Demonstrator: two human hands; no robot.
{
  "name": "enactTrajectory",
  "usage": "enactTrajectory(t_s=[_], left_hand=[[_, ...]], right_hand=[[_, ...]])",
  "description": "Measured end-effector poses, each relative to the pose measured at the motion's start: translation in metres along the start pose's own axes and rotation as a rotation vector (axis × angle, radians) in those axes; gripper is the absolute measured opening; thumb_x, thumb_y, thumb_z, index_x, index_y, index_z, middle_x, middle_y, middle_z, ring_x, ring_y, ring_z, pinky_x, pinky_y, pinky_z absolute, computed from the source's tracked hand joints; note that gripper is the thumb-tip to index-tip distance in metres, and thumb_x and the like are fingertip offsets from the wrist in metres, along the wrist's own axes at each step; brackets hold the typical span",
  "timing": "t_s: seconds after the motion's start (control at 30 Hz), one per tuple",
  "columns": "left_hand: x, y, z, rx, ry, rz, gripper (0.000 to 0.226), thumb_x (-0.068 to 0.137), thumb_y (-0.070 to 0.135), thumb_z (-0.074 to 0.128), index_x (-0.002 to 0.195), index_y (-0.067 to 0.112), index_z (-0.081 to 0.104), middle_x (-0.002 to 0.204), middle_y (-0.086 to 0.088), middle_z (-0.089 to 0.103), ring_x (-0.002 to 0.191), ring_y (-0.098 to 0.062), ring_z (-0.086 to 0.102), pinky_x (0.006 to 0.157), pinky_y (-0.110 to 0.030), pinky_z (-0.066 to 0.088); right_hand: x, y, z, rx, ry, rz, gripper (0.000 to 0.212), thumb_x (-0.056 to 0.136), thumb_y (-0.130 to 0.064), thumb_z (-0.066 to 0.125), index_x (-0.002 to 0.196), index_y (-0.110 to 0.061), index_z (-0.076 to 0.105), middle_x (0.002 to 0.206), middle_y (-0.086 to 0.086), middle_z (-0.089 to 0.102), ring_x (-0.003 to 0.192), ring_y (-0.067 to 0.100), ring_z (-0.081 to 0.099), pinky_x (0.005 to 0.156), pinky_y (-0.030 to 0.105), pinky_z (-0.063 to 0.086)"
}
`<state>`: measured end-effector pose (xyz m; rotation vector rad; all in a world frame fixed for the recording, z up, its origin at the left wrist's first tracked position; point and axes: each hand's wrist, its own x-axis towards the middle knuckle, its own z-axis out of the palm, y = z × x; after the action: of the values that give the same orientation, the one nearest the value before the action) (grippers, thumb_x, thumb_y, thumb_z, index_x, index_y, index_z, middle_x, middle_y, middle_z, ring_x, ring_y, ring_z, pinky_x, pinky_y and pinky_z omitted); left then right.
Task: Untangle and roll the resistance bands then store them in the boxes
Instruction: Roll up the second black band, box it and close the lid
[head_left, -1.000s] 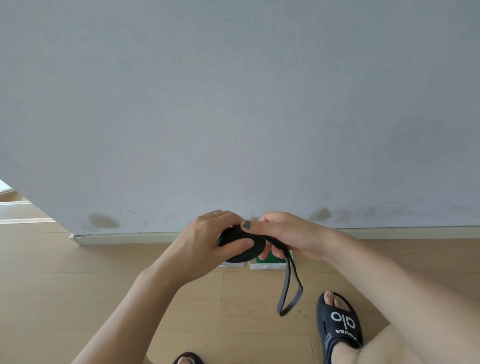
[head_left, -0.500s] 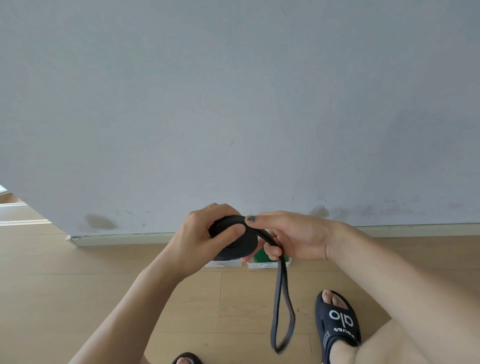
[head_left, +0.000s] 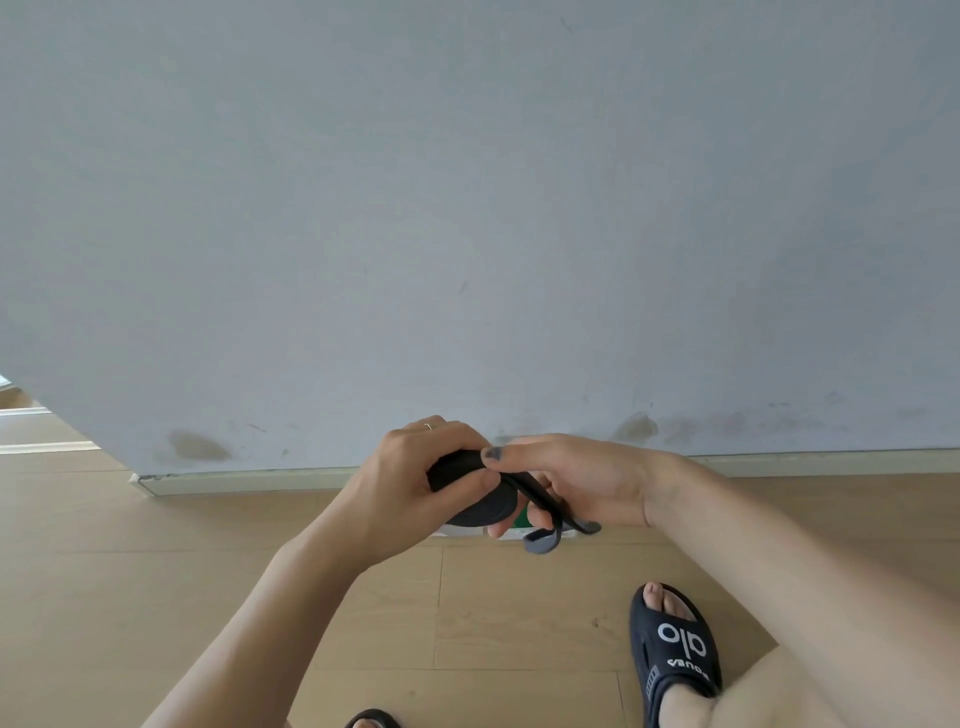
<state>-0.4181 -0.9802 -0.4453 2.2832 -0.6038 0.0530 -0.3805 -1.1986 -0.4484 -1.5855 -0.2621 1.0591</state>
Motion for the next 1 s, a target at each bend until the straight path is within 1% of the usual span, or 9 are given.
enactTrajectory(t_s=[0.13, 0.2, 0.3, 0.4, 0.47, 0.57, 0.7, 0.83, 1.0], left_hand=[[0.001, 0.003, 0.005, 0.071, -0.021, 0.029, 0.011, 0.087, 0.037, 0.067, 0.087, 0.027, 0.069, 0.082, 0.016, 0.061, 0.081, -0.011, 0.054, 0.070, -0.013, 0.037], [0.000, 0.005, 0.003, -0.023, -0.011, -0.029, 0.004, 0.090, 0.027, 0.072, 0.087, 0.028, 0.071, 0.083, 0.014, 0.062, 0.079, -0.010, 0.056, 0.069, -0.012, 0.039], [-0.002, 0.005, -0.002, -0.166, 0.060, -0.115, 0.016, 0.092, 0.017, 0.075, 0.089, 0.032, 0.073, 0.087, 0.012, 0.068, 0.085, -0.012, 0.063, 0.072, -0.013, 0.045], [0.000, 0.007, -0.005, -0.194, 0.078, -0.135, 0.016, 0.092, 0.015, 0.075, 0.091, 0.030, 0.073, 0.087, 0.010, 0.071, 0.086, -0.013, 0.064, 0.073, -0.017, 0.049], [0.000, 0.005, -0.005, -0.116, 0.037, -0.121, 0.015, 0.088, 0.018, 0.079, 0.091, 0.030, 0.073, 0.085, 0.010, 0.070, 0.085, -0.012, 0.064, 0.072, -0.016, 0.048], [0.000, 0.002, -0.001, 0.009, -0.014, -0.067, 0.012, 0.087, 0.022, 0.079, 0.087, 0.032, 0.071, 0.078, 0.010, 0.063, 0.078, -0.010, 0.057, 0.067, -0.014, 0.040], [-0.001, 0.003, 0.002, -0.089, 0.037, -0.082, 0.017, 0.091, 0.018, 0.077, 0.089, 0.034, 0.071, 0.085, 0.015, 0.065, 0.082, -0.009, 0.061, 0.071, -0.012, 0.042], [0.000, 0.005, 0.003, -0.157, 0.082, -0.125, 0.006, 0.092, 0.025, 0.073, 0.096, 0.030, 0.072, 0.088, 0.011, 0.070, 0.088, -0.012, 0.064, 0.073, -0.015, 0.046], [-0.001, 0.005, 0.008, 0.066, -0.031, -0.047, 0.017, 0.086, 0.041, 0.069, 0.086, 0.025, 0.064, 0.076, 0.010, 0.057, 0.076, -0.009, 0.053, 0.064, -0.016, 0.038]], right_hand=[[0.004, 0.002, 0.004, -0.158, 0.083, 0.005, 0.056, 0.091, -0.070, 0.061, 0.103, -0.016, 0.061, 0.104, 0.024, 0.075, 0.069, 0.019, 0.055, 0.069, 0.030, 0.050], [-0.001, 0.001, 0.002, -0.157, 0.009, 0.034, 0.060, 0.091, -0.074, 0.051, 0.112, -0.020, 0.064, 0.111, 0.021, 0.075, 0.068, 0.018, 0.057, 0.075, 0.029, 0.049], [-0.005, 0.001, -0.005, -0.049, -0.092, 0.048, 0.070, 0.092, -0.071, 0.047, 0.135, -0.018, 0.062, 0.121, 0.020, 0.074, 0.067, 0.017, 0.052, 0.077, 0.026, 0.046], [-0.001, 0.002, -0.004, -0.004, -0.033, -0.040, 0.057, 0.094, -0.067, 0.055, 0.125, -0.020, 0.068, 0.111, 0.024, 0.075, 0.066, 0.020, 0.045, 0.069, 0.028, 0.040], [0.002, 0.002, 0.001, -0.067, 0.051, -0.069, 0.061, 0.091, -0.070, 0.061, 0.117, -0.014, 0.067, 0.105, 0.025, 0.076, 0.074, 0.026, 0.048, 0.066, 0.029, 0.039], [0.000, 0.001, 0.006, -0.225, 0.142, -0.027, 0.064, 0.086, -0.073, 0.060, 0.108, -0.012, 0.061, 0.097, 0.019, 0.078, 0.070, 0.019, 0.051, 0.065, 0.027, 0.042], [-0.004, -0.001, 0.000, -0.052, -0.015, 0.025, 0.063, 0.096, -0.070, 0.048, 0.123, -0.016, 0.065, 0.094, 0.002, 0.067, 0.072, 0.016, 0.055, 0.072, 0.028, 0.048], [0.002, 0.004, -0.002, 0.061, -0.030, -0.004, 0.049, 0.094, -0.066, 0.059, 0.108, -0.021, 0.072, 0.085, 0.000, 0.059, 0.064, 0.016, 0.045, 0.068, 0.035, 0.042], [0.005, 0.008, -0.001, -0.046, 0.167, -0.037, 0.073, 0.071, -0.071, 0.077, 0.107, -0.010, 0.059, 0.084, 0.002, 0.055, 0.065, 0.012, 0.046, 0.061, 0.025, 0.041]])
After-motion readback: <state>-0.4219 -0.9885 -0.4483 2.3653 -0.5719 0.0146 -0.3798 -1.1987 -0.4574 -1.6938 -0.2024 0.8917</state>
